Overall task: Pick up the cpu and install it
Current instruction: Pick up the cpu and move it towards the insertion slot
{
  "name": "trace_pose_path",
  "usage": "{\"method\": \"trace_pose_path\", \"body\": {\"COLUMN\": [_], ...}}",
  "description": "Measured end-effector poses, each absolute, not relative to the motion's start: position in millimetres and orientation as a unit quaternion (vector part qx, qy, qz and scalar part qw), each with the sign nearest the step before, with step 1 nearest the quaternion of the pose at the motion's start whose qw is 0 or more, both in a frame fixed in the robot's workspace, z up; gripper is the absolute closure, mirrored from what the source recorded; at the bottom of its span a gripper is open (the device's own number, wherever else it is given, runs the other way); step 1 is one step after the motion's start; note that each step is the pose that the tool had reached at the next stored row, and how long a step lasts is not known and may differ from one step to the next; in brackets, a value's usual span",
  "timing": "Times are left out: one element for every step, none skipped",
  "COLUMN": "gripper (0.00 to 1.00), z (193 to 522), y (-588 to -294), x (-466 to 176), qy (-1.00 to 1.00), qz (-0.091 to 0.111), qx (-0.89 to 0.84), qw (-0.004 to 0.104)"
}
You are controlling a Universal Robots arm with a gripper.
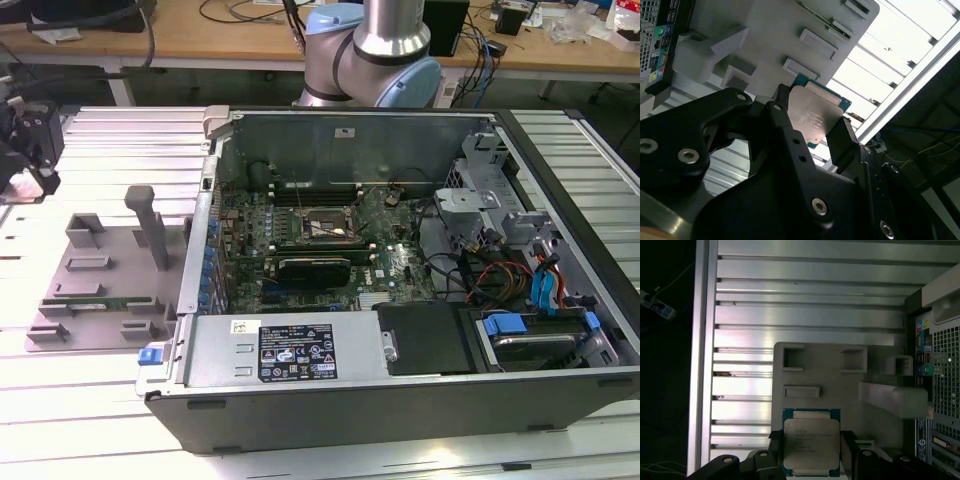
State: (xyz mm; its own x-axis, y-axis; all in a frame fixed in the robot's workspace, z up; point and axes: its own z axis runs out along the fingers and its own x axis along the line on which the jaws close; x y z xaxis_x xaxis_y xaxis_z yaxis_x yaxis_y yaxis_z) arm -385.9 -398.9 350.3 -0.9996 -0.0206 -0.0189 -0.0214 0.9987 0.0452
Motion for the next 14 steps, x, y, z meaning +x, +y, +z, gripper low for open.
{"method": "trace_pose_path", "body": {"gripper": [0.45, 0.45, 0.45, 0.45, 0.45, 0.45, 0.45, 0.45, 0.45, 0.45, 0.45, 0.45, 0.45, 0.45], "z": [354.5, 356.8, 359.2, 363.8, 367.4, 371.6, 373.8, 375.9, 377.9, 379.9, 383.5, 385.5, 387.3, 390.4], "y": [-398.6, -398.3, -398.1, -397.5, -397.1, -396.6, -396.4, -396.2, -396.0, -395.8, -395.4, -395.2, -395.0, -394.8], "x": [-385.8, -385.9, -385.8, -385.9, -385.8, -385.8, -385.8, -385.9, -385.8, -385.8, -385.8, -385.8, -385.8, -385.8], "qy": [1.0, 1.0, 1.0, 1.0, 1.0, 1.0, 1.0, 1.0, 1.0, 1.0, 1.0, 1.0, 1.0, 1.0], "qz": [0.023, 0.023, 0.023, 0.023, 0.023, 0.023, 0.023, 0.023, 0.023, 0.023, 0.023, 0.023, 0.023, 0.023], "qx": [-0.011, -0.011, -0.011, -0.011, -0.011, -0.011, -0.011, -0.011, -0.011, -0.011, -0.011, -0.011, -0.011, -0.011], "qw": [0.009, 0.01, 0.01, 0.01, 0.01, 0.011, 0.011, 0.011, 0.011, 0.011, 0.011, 0.011, 0.011, 0.012]}}
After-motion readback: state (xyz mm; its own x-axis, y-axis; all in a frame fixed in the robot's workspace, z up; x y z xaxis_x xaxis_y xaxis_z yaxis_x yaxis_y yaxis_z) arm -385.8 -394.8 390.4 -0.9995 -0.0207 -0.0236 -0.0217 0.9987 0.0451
